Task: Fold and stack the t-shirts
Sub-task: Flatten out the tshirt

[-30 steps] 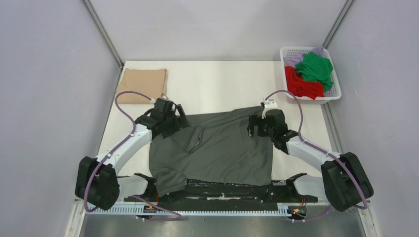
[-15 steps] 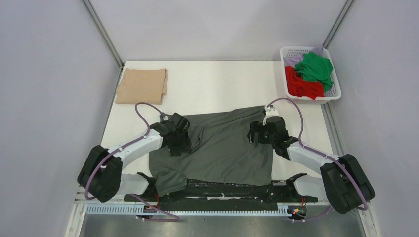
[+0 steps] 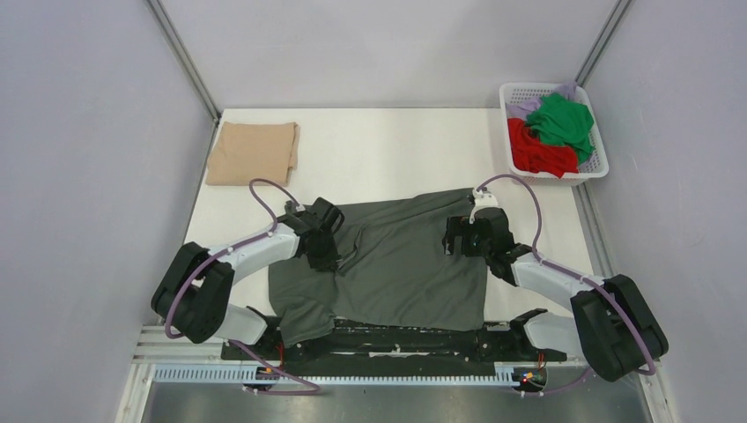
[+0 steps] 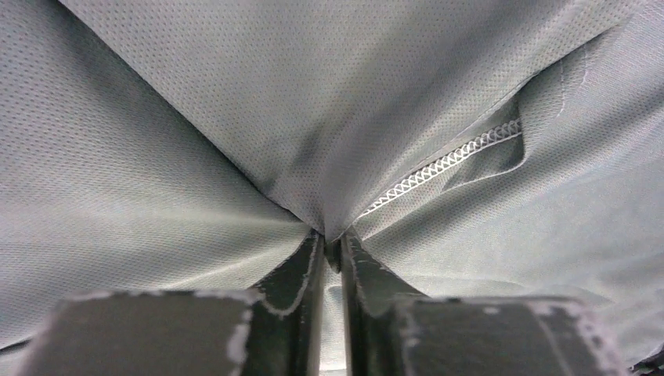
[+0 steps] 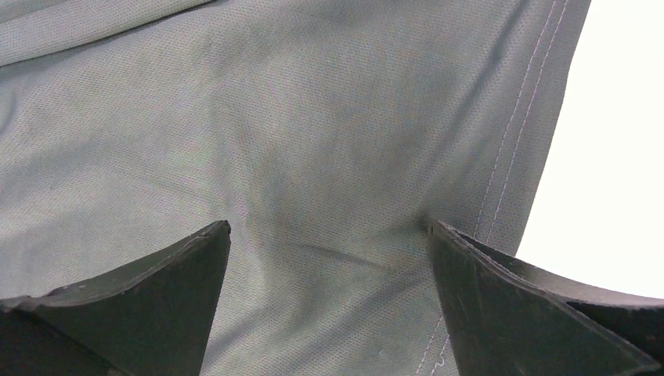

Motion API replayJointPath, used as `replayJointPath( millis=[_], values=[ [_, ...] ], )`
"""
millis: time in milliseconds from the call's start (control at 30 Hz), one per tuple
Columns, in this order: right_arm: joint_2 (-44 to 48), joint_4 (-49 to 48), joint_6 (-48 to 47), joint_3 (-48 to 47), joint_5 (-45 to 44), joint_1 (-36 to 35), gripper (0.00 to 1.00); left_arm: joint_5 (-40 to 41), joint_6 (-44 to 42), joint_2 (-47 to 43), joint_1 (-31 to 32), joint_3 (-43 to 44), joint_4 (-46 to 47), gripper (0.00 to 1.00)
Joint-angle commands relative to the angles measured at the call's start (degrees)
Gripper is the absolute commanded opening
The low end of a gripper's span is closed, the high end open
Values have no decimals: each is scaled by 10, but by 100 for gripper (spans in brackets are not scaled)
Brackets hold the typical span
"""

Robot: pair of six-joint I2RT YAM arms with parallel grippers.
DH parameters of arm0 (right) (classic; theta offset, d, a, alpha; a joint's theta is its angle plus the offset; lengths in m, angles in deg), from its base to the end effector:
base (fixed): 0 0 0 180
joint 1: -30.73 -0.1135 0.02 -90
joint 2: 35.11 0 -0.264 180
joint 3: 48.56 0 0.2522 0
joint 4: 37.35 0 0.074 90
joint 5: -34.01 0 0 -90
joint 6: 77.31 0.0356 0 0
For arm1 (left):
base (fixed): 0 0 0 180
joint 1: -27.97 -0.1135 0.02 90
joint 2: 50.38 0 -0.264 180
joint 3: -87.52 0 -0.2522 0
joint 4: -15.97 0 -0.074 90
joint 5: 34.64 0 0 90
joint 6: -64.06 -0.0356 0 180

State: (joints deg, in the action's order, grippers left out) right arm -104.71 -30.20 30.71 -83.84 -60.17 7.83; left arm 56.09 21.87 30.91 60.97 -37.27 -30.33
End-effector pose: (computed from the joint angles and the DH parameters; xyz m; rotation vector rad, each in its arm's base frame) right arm 0.2021 0.0826 0.1462 -0.0603 2.3081 0.2848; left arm 0.2013 -0.1302 0.1591 -0.3748 2.8620 -0.2760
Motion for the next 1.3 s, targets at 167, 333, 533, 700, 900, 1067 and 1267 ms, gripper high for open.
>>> replayJointPath(
  millis=[167, 333, 533, 700, 900, 1067, 1267],
  values=[
    [-11, 25, -6, -5, -26, 0, 98, 27, -12, 13, 2, 61, -16, 30],
    [-10, 33, -10, -9, -34, 0, 98, 31, -21, 25, 2, 75, -39, 36],
    [-11, 36, -13, -9, -40, 0, 98, 36, -23, 21, 2, 91, -52, 37],
    [-11, 37, -15, -9, -43, 0, 98, 60, -25, 21, 2, 102, -73, 37],
    [-13, 37, -15, -9, -46, 0, 98, 59, -28, 34, 2, 107, -76, 37],
    [-15, 37, -16, -8, -48, 0, 98, 64, -25, 47, 2, 107, -72, 28],
    [-17, 38, -15, -8, -48, 0, 98, 87, -22, 54, 2, 123, -66, 2]
  ],
)
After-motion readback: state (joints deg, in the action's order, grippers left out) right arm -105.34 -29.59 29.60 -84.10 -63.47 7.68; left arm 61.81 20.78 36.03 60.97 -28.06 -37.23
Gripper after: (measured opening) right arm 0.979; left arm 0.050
